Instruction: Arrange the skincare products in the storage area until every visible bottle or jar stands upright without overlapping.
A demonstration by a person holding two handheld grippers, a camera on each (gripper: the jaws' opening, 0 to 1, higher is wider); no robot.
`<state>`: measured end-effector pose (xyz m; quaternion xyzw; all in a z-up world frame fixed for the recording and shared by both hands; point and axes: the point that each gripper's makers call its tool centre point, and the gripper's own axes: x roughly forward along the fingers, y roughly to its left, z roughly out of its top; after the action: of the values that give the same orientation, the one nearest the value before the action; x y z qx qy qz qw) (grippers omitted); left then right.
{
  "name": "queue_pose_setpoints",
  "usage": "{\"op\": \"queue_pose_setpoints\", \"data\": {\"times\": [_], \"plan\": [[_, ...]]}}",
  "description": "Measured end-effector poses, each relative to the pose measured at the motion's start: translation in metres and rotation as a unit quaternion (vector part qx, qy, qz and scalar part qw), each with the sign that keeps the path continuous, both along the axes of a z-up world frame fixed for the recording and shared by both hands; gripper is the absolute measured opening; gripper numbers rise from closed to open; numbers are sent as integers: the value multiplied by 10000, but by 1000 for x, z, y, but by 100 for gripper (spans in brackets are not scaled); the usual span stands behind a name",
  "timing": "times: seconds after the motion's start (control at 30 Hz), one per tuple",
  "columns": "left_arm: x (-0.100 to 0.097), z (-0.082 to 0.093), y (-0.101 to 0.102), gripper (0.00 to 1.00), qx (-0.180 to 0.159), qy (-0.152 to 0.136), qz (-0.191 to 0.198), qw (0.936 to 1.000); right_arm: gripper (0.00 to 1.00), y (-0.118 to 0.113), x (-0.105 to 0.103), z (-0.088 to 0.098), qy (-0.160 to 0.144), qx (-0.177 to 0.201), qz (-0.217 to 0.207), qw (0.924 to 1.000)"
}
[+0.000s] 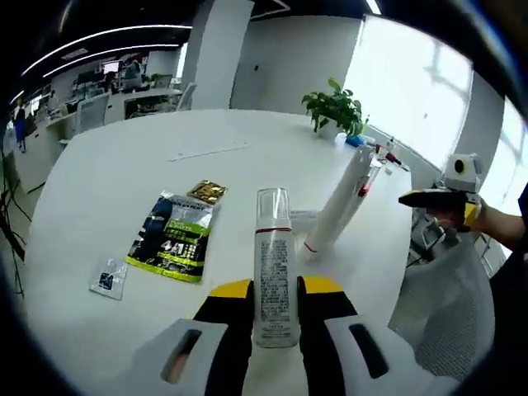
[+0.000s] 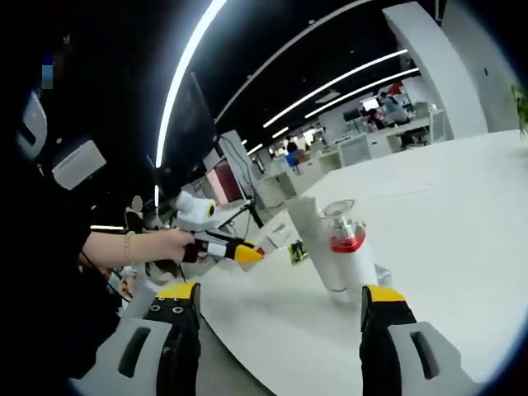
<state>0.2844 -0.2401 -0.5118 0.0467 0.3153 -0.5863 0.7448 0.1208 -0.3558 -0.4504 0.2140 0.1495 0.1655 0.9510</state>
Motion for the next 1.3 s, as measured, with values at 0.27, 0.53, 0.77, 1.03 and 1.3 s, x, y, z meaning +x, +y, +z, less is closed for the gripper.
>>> {"op": "queue_pose_setpoints", "data": {"times": [0.27, 0.53, 0.77, 1.03, 1.3], "plan": [[-31, 29, 5, 23, -602, 211, -93, 9979, 80, 23, 6, 24, -238, 82, 191, 9995], [-61, 62, 0, 23, -1279, 493, -264, 9902, 79, 41, 3, 37, -354, 171, 488, 9980], [-87, 92, -15, 23, -1865, 856, -563, 9771, 70, 53, 1, 55, -605, 500, 827, 9935], [-111, 127, -41, 23, -2441, 1221, -882, 9580, 66, 55, 12, 69, -699, 841, 1209, 9866], [-136, 143, -62, 23, -2761, 1692, -864, 9422, 44, 47, 11, 91, -787, 1632, 1466, 9725]]}}
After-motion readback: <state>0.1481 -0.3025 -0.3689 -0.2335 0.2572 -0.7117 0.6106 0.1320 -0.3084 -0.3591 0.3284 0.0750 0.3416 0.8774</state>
